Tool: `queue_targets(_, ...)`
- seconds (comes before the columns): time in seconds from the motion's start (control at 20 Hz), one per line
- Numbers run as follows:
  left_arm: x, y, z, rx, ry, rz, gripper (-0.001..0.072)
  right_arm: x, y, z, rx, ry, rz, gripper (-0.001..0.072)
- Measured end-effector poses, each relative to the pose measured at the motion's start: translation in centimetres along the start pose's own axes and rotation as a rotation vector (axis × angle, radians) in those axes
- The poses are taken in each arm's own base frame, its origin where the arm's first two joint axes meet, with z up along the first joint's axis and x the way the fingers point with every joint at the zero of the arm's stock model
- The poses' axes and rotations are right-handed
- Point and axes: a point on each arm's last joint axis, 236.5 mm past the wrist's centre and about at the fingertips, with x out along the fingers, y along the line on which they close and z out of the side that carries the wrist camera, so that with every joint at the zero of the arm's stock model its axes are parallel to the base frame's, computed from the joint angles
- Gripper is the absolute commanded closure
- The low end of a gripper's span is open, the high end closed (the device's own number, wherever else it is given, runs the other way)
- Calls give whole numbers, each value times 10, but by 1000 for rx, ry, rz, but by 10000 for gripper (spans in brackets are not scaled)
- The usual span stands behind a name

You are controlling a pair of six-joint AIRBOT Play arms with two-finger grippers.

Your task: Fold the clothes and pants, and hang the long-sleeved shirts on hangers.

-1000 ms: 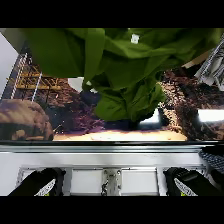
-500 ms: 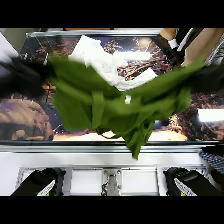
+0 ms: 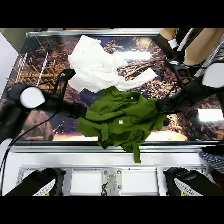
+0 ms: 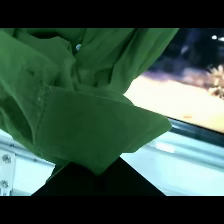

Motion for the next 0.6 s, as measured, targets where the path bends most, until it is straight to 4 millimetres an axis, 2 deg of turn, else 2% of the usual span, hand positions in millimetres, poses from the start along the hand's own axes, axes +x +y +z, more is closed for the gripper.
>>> queue_targets(0.2, 25, 10, 20, -50, 34, -22, 691, 17, -1, 23, 8, -35, 1, 697)
queue_targets(0.4, 20, 4, 27, -15, 14, -55, 691, 22, -2, 28, 11, -39, 2, 696)
queue_targets(0.45, 15, 3, 29, 2, -2, -59, 544, 23, -2, 28, 11, -37, 2, 696)
queue_targets(0.5, 9, 1, 29, 20, -18, -62, 212, 23, -2, 28, 11, -36, 2, 697)
queue_targets(0.55, 3, -1, 30, 33, -35, -66, 56, 23, -2, 28, 11, -35, 2, 696)
queue_targets(0.6, -2, -4, 31, 46, -51, -69, 57, 23, -1, 28, 11, -34, 6, 696)
